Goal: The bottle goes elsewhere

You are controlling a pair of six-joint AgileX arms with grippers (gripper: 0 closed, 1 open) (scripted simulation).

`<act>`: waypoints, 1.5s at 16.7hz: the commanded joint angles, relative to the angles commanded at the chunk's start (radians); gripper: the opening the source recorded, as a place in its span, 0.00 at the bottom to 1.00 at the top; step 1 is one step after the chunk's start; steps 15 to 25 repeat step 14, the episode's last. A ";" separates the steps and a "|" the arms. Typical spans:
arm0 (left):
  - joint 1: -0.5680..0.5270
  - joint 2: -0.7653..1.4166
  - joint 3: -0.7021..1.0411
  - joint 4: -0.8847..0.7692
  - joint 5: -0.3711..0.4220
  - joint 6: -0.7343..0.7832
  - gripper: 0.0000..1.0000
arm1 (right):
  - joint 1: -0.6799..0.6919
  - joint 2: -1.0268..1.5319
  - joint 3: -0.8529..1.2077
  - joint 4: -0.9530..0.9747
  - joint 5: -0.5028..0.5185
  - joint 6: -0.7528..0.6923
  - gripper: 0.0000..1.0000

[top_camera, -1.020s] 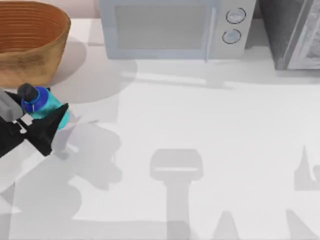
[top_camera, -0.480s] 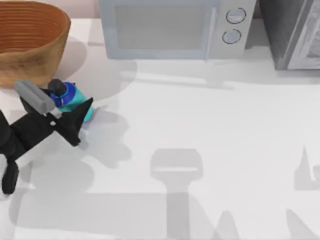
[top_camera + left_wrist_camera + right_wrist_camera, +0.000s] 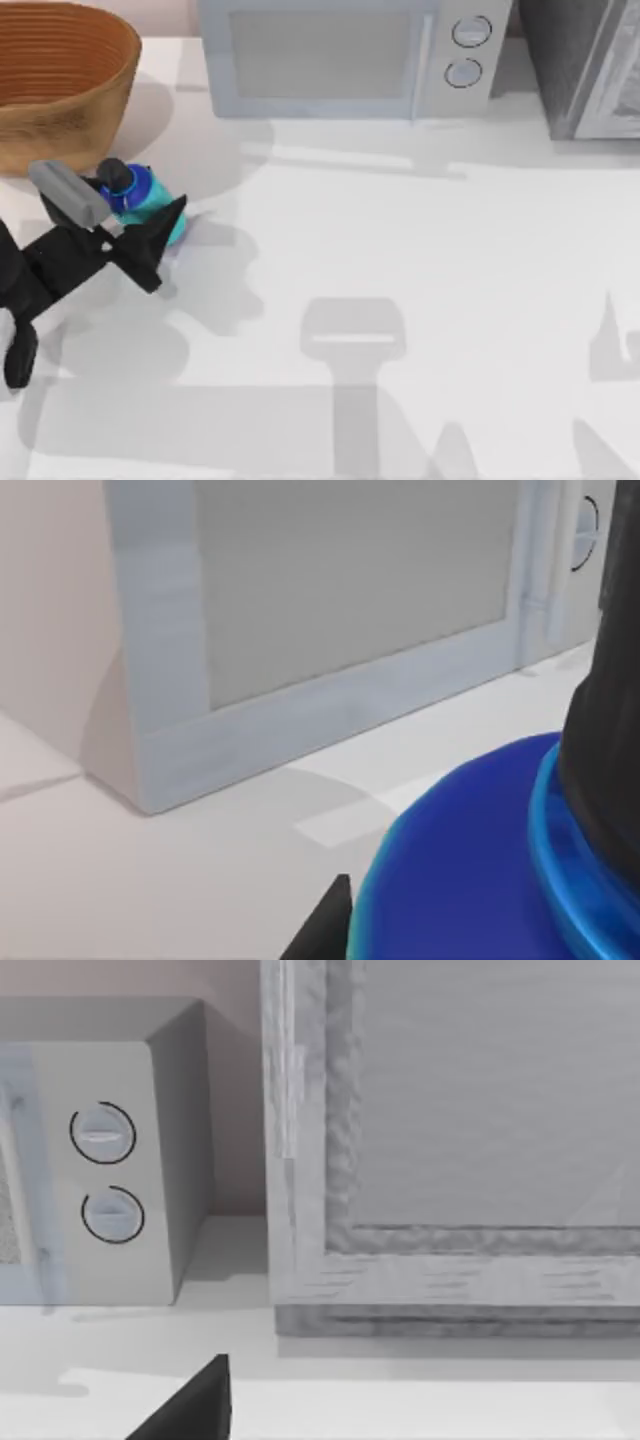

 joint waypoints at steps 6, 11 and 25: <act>0.000 0.000 0.000 0.000 0.000 0.000 0.83 | 0.000 0.000 0.000 0.000 0.000 0.000 1.00; 0.000 0.000 0.000 0.000 0.000 0.000 1.00 | 0.000 0.000 0.000 0.000 0.000 0.000 1.00; 0.000 0.000 0.000 0.000 0.000 0.000 1.00 | 0.000 0.000 0.000 0.000 0.000 0.000 1.00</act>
